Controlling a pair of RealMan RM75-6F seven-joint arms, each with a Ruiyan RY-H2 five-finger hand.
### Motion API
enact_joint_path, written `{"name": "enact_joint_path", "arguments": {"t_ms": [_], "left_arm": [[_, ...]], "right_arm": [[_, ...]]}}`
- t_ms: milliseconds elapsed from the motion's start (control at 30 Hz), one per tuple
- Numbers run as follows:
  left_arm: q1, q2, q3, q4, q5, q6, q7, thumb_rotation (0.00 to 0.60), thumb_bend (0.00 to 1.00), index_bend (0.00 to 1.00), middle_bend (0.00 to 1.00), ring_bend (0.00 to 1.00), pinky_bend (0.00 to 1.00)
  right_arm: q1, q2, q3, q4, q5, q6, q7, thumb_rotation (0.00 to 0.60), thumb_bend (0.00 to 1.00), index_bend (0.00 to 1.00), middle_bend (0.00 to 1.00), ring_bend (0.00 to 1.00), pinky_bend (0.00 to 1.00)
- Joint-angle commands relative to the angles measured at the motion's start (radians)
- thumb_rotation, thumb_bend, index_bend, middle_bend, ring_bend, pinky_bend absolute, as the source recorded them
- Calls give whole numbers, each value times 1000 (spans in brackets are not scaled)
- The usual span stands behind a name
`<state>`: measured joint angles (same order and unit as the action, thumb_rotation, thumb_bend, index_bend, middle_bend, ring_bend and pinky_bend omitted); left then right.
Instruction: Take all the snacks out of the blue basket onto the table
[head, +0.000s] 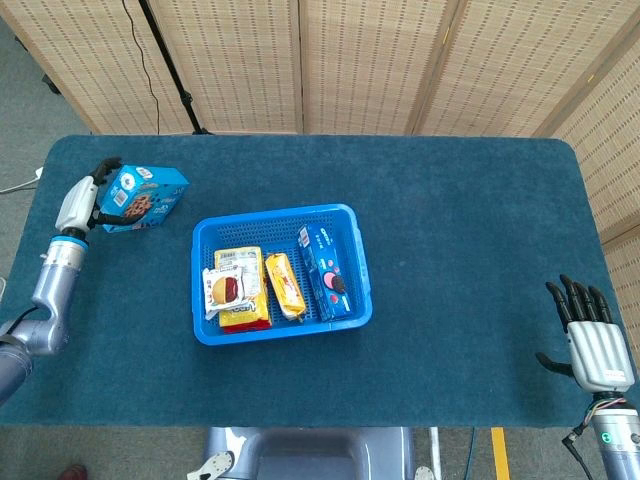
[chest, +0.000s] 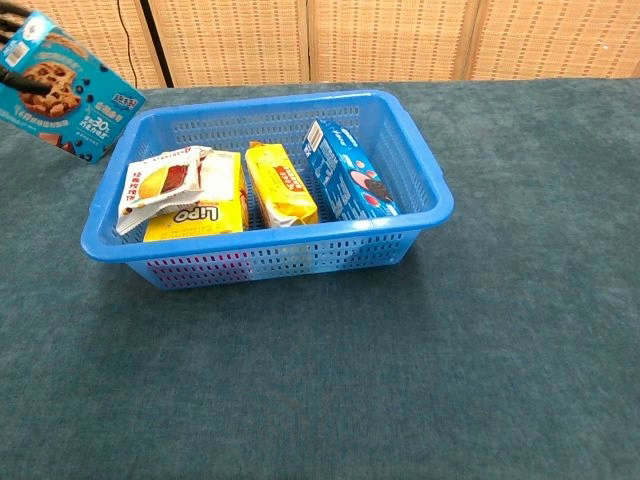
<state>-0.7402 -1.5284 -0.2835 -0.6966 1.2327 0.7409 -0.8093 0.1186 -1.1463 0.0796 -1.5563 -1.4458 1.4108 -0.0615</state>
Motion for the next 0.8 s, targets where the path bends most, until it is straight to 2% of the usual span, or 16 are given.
{"name": "enact_joint_path", "arguments": {"t_ms": [33,233,433,633,800], "left_arm": [[20,47,7,-76,102,174,-106,600,0,0,0,0,0],[58,150,37,-243,202,343,-96,600,0,0,0,0,0],[81,222,76,-390,252,390,-10,600,0,0,0,0,0],[75,326,166,-600,338,340,227,600,0,0,0,0,0],[55,408,201,-788,313,226,361,600,0,0,0,0,0]], "right_arm": [[0,1,0,0,0,0,2,600,0,0,0,0,0],[3,1,-3,2,-6,-4,5,600,0,0,0,0,0],[4,2,-3,1,-6,-4,10,600,0,0,0,0,0],[4,3,-4,0,-5,-6,13,600,0,0,0,0,0],[3,4,-4,-1,-4,-4,17,600,0,0,0,0,0]]}}
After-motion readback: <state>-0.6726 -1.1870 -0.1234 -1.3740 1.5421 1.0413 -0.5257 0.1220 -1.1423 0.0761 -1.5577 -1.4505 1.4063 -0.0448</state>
